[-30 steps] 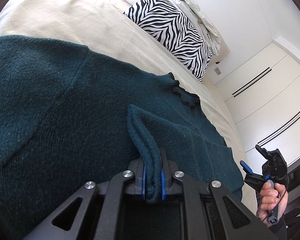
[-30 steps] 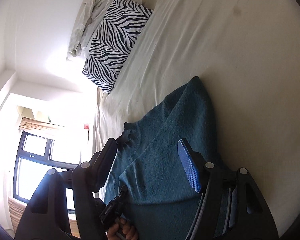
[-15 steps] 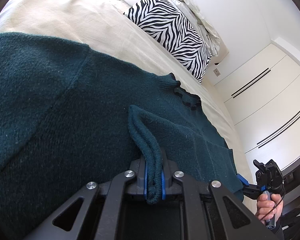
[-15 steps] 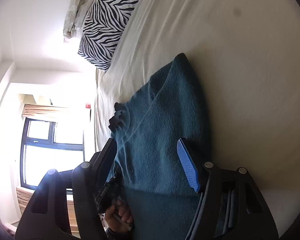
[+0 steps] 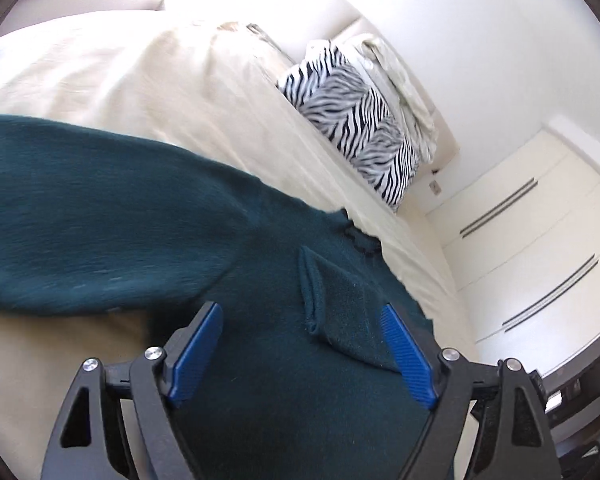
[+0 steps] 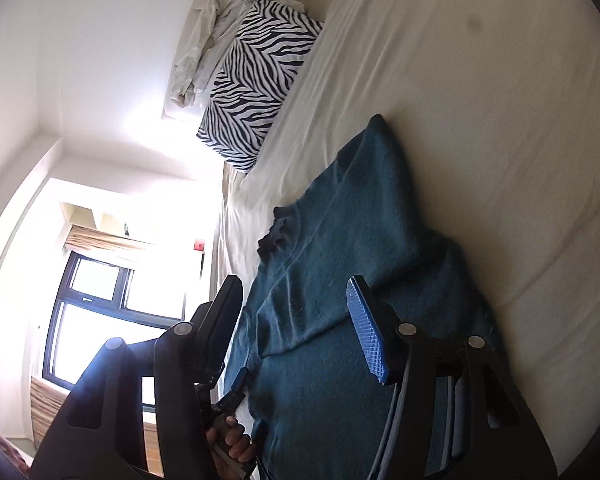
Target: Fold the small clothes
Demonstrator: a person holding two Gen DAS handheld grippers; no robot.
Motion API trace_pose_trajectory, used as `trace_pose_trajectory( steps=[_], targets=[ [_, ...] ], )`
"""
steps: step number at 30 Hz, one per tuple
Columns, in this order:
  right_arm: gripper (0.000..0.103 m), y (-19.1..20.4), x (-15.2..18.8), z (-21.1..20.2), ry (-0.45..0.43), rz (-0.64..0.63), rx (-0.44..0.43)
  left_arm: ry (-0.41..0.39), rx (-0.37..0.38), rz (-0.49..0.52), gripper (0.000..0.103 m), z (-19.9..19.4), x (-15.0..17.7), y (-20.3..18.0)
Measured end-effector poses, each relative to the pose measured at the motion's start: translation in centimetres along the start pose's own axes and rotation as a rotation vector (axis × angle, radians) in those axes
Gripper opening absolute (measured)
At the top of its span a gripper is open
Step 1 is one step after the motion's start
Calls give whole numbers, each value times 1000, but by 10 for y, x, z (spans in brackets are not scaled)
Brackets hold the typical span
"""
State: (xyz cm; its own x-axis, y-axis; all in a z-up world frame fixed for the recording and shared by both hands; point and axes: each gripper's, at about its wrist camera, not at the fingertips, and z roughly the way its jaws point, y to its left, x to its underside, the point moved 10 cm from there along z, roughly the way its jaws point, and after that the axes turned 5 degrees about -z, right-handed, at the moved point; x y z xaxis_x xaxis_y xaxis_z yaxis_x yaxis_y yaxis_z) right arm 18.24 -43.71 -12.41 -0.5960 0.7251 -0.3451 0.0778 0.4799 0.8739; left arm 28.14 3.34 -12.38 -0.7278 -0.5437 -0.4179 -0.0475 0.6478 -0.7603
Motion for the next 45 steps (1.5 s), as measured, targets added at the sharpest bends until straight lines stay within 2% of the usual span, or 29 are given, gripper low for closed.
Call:
trace_pose_trajectory(
  steps=[6,7,9,11,13,15,16,17,18,20,21,23,26,28,30,32,35,37,39,41,45],
  targets=[
    [55,61,89,28,116,-55,-64,-232,-25,-409,83,-134,-27,136],
    [55,69,104,36,137,-58,-76,-279,-32,-468,81,-152,-32,158],
    [55,84,131,54,179,-55,-91,-357,-36,-574,70,-180,-43,193],
    [55,98,156,70,218,-67,-100,-407,-29,-636,70,-194,-53,212],
    [55,110,177,83,254,-85,-92,-451,-61,-654,68,-198,-64,227],
    [55,120,195,91,283,-101,-87,-475,-74,-714,49,-194,-72,243],
    [55,124,200,94,289,-109,-85,-493,-68,-736,45,-192,-77,249],
    [55,129,206,93,293,-117,-85,-504,-74,-742,33,-190,-82,255],
    [55,133,211,94,296,-124,-87,-499,-98,-748,11,-186,-86,260],
    [55,139,215,91,296,-140,-82,-473,-124,-750,8,-177,-92,263],
    [55,140,213,90,291,-152,-78,-466,-145,-710,8,-175,-98,256],
    [55,140,207,84,281,-170,-66,-440,-206,-543,8,-167,-112,220],
    [55,136,203,82,262,-180,-53,-380,-275,-222,8,-139,-125,136],
    [55,131,198,79,248,-176,-50,-319,-318,17,8,-108,-115,72],
    [55,121,190,72,232,-160,-48,-240,-366,277,9,-63,-82,7],
    [55,110,183,69,220,-143,-43,-162,-439,549,9,-11,-34,-40],
    [55,90,174,68,207,-126,-1,-66,-506,806,9,49,36,-66],
    [55,78,168,70,210,-114,18,-11,-542,859,11,73,63,-59],
    [55,67,164,77,227,-86,29,23,-575,856,16,81,76,-41],
    [55,62,162,90,247,-72,26,29,-576,848,18,77,79,-26],
    [55,72,170,136,329,-61,-6,-2,-558,793,34,69,69,-26]
  ],
)
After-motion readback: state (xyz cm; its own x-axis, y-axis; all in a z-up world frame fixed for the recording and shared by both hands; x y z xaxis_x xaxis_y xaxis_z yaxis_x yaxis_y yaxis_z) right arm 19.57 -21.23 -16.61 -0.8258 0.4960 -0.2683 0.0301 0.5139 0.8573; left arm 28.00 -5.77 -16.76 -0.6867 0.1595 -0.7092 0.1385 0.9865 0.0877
